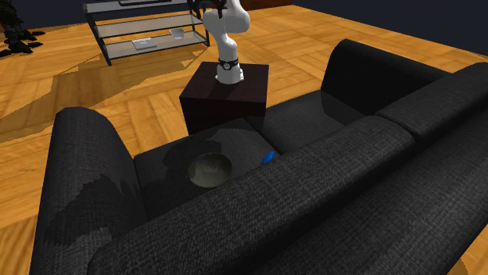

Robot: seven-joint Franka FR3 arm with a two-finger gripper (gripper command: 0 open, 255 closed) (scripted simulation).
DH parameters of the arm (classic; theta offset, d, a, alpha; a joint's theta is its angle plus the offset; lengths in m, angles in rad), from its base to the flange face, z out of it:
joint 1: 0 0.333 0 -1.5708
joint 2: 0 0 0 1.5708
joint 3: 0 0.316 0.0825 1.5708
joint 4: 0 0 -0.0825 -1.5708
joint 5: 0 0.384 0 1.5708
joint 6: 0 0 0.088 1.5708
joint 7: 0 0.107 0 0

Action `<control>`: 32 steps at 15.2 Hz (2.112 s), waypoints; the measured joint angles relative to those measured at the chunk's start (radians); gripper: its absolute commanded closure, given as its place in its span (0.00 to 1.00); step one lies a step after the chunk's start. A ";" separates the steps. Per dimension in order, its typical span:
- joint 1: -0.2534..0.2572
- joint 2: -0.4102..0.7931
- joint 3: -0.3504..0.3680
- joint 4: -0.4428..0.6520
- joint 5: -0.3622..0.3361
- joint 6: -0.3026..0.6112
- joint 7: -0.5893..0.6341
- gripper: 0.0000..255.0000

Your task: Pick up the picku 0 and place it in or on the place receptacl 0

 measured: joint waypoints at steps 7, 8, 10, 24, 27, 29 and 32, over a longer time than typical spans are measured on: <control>0.018 0.065 0.062 -0.084 0.051 0.165 0.080 0.00; 0.023 0.080 0.078 -0.104 0.063 0.202 0.098 0.00; 0.035 0.115 0.108 -0.131 0.086 0.273 0.134 0.00; 0.082 0.548 0.275 -0.112 0.153 0.745 0.358 0.00; 0.088 0.658 0.298 -0.066 0.136 0.821 0.413 0.00; 0.095 0.735 0.311 -0.042 0.120 0.881 0.453 0.00; 0.113 0.859 0.322 0.022 0.080 0.951 0.525 0.00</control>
